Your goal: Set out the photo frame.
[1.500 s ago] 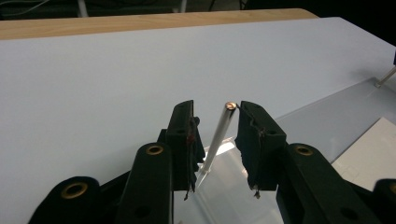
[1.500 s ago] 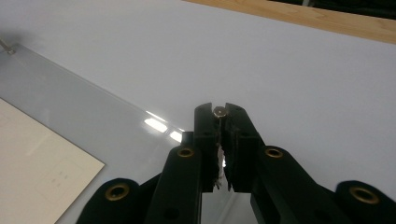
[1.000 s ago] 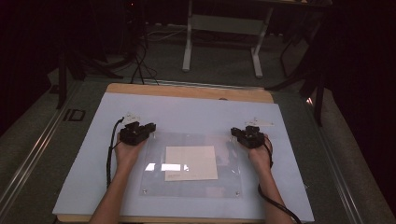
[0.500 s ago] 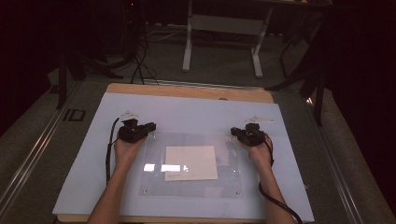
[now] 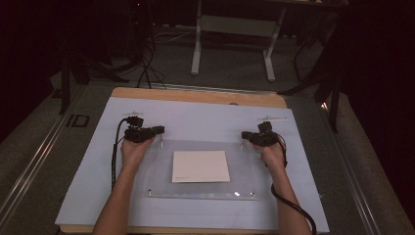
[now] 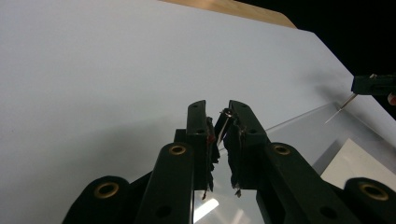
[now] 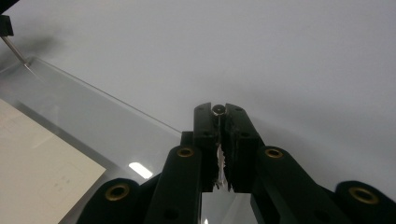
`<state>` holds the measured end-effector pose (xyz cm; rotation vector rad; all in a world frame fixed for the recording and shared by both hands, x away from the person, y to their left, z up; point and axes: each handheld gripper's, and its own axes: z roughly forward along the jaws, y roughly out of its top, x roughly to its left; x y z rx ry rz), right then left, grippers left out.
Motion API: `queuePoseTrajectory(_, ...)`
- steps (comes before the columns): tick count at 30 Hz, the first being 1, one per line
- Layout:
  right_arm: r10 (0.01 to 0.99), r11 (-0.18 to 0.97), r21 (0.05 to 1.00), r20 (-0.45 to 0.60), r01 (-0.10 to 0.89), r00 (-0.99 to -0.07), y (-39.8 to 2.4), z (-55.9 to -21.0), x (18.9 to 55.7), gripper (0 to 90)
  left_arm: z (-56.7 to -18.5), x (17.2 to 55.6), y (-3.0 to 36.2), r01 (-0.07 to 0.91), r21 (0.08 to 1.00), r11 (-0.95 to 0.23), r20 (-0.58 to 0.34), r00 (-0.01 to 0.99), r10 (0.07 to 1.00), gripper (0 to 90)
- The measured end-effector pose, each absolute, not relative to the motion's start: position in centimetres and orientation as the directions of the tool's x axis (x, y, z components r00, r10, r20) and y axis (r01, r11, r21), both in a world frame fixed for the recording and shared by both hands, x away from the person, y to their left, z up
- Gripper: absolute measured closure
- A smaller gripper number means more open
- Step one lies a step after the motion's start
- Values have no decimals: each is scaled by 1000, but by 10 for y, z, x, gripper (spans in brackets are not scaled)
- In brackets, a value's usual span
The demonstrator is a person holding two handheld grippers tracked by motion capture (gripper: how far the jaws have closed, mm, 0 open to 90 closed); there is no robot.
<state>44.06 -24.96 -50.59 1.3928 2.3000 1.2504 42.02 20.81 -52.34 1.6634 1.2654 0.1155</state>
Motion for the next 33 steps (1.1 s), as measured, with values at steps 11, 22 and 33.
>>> queuePoseTrajectory(11, 791, 170, 705, 319, 688, -522, -251, -507, 455, 853, -524, 428, 198, 653, 756, 37, -397, 413, 820, 842)
queuePoseTrajectory(22, 805, 116, 698, 351, 707, -479, -250, -512, 463, 847, -529, 441, 195, 702, 699, 134, -476, 317, 820, 847)
queuePoseTrajectory(33, 827, 193, 753, 221, 629, -518, -254, -510, 444, 729, -529, 441, 195, 709, 691, 144, -482, 303, 822, 846)
